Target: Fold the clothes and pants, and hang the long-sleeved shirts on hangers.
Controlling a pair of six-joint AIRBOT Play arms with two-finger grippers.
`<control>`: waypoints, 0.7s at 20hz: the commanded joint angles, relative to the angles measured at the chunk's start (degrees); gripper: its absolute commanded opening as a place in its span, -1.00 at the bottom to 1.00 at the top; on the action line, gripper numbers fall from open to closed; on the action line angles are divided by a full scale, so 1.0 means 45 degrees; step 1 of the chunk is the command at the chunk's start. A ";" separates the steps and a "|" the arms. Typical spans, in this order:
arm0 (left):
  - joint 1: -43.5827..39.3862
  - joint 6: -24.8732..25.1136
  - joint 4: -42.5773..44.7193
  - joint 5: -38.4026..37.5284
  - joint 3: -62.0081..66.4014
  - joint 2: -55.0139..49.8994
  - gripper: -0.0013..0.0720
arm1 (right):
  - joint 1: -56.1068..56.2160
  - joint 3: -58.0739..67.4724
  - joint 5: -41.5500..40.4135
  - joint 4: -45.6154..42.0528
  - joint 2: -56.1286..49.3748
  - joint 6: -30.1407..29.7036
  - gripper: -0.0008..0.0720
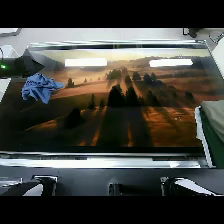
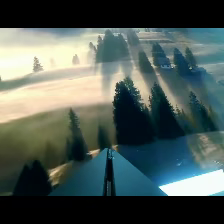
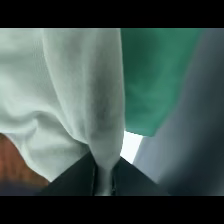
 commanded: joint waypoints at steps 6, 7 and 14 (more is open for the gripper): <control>-0.0039 -0.0044 -0.0189 0.0010 -0.0005 0.0000 -0.91 | 0.0000 -0.3045 -0.1875 -0.0695 0.0165 -0.0253 0.22; -0.0034 -0.0039 -0.0189 0.0044 -0.0005 0.0000 -0.91 | 0.0000 -0.2890 -0.1938 -0.0325 0.0175 -0.0384 0.87; -0.0976 0.0359 0.1491 0.5969 0.1263 -0.0204 -0.92 | 0.2152 0.4575 -0.7810 0.6484 0.0175 -0.3347 0.91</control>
